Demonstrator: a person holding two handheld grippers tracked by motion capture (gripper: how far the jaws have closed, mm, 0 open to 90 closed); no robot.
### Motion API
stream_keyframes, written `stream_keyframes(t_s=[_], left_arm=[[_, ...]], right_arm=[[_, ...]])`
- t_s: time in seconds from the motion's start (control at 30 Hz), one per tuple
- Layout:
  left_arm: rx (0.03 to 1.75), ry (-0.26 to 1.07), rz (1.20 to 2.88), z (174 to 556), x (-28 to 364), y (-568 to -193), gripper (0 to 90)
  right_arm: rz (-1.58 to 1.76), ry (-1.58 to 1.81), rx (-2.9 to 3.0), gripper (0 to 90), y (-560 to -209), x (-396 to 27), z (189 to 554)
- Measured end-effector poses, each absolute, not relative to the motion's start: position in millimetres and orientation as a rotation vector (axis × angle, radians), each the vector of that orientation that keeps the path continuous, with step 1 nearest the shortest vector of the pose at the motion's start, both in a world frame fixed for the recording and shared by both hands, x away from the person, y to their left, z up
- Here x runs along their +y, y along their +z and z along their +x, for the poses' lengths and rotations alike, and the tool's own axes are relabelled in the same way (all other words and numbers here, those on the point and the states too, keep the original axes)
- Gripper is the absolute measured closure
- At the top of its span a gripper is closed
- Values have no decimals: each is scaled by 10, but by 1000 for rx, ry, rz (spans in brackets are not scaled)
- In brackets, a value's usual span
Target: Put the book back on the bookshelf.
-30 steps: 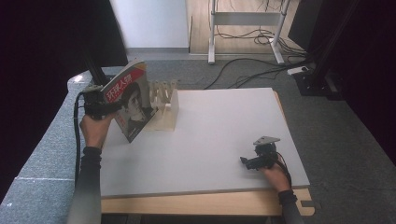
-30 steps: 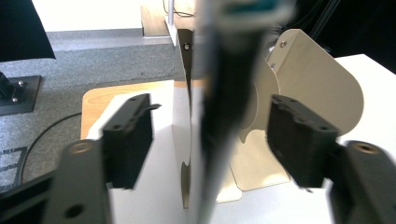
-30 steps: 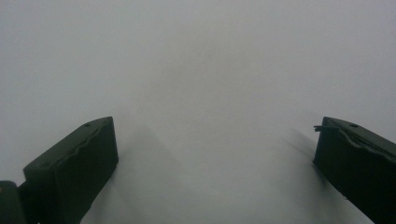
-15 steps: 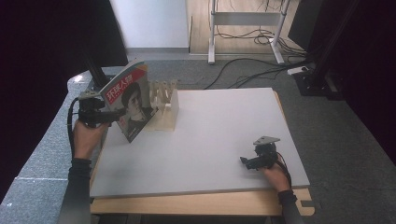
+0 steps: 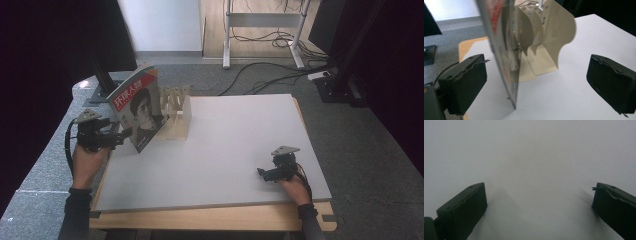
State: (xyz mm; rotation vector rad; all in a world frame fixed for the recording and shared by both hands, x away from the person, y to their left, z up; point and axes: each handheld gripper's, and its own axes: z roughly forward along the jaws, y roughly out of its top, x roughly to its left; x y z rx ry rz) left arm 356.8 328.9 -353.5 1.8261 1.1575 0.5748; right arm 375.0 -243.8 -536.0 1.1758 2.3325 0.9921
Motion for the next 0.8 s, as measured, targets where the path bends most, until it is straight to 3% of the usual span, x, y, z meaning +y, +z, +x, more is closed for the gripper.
stream_keyframes(t_s=[0.33, 0.8], left_arm=[[1052, 554, 1906, 3439, 2937, -3743, 0], [975, 462, 2023, 3577, 2404, -4289, 0]], right_arm=[[1175, 992, 2333, 0, -5360, -2438, 3751], [1178, 992, 2332, 0, -5360, -2437, 3749]])
